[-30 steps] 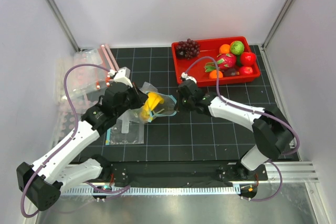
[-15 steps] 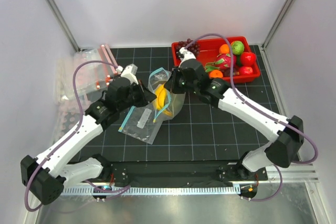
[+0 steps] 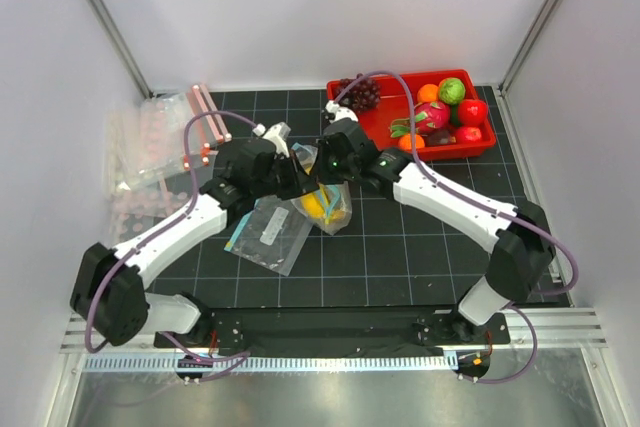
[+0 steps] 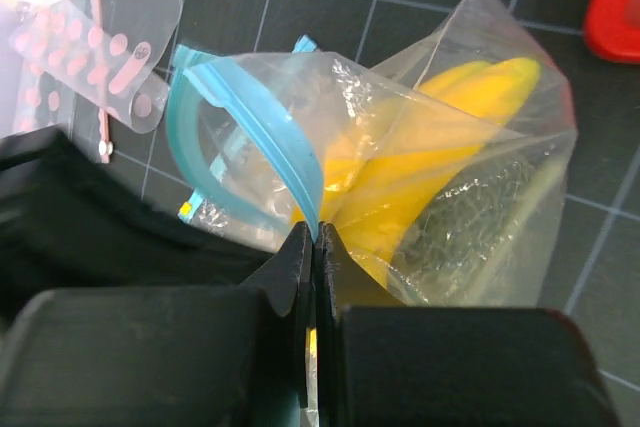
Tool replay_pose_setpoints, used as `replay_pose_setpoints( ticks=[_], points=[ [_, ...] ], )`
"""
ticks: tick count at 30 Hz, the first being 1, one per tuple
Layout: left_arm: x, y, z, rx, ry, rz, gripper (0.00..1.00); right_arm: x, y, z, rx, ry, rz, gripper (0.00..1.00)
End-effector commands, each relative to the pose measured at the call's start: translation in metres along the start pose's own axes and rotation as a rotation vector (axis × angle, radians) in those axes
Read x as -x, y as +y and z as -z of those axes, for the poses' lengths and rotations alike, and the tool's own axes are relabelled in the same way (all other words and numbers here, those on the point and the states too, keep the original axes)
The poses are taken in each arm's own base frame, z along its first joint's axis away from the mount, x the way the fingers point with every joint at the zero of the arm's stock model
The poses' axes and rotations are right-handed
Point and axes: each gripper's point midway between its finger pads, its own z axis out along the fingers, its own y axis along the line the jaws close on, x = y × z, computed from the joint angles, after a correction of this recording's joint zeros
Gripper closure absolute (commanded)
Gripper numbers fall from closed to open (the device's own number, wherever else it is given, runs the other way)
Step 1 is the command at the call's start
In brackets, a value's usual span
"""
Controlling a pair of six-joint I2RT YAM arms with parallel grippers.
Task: Place the food in the zip-top bag and seal the zipper
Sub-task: Adjust the zipper food storage bag at the center of the board.
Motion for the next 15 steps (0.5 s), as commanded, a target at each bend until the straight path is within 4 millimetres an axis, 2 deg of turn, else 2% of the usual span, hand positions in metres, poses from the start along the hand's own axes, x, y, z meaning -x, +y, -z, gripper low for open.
replay_pose_setpoints(
  ticks=[1,3,5,6,8,9,11,12,13,15],
  points=[
    [0.006,-0.011,-0.024,-0.068,-0.005,-0.007,1.00,0.030,0.011,0.035,0.032,-0.086,0.026,0.99],
    [-0.003,-0.011,-0.037,-0.080,0.054,-0.005,1.00,0.029,0.003,0.036,0.015,-0.082,0.022,0.99],
    [-0.005,-0.016,-0.038,-0.104,0.082,-0.016,1.00,0.028,-0.004,0.037,0.019,-0.089,0.017,0.99],
    [-0.001,-0.023,-0.031,-0.122,0.064,-0.027,1.00,0.028,-0.008,0.037,0.021,-0.091,0.012,0.99],
    [0.008,-0.023,-0.018,-0.110,0.010,-0.040,1.00,0.036,-0.020,0.038,0.020,-0.113,-0.007,0.99],
    [0.021,-0.022,-0.004,-0.083,-0.063,-0.067,1.00,0.035,-0.029,0.040,0.015,-0.114,-0.012,0.99],
    [0.025,-0.014,0.015,-0.019,-0.099,-0.086,1.00,0.043,-0.048,0.041,-0.007,-0.140,-0.032,0.99],
    [0.031,-0.010,0.023,0.010,-0.134,-0.094,1.00,0.039,-0.058,0.043,-0.008,-0.137,-0.050,0.99],
    [0.044,-0.010,0.041,0.036,-0.206,-0.107,1.00,0.039,-0.061,0.044,0.013,-0.135,-0.070,0.99],
    [0.052,-0.003,0.057,0.085,-0.261,-0.110,1.00,0.036,-0.066,0.044,0.050,-0.138,-0.102,0.99]
  ],
)
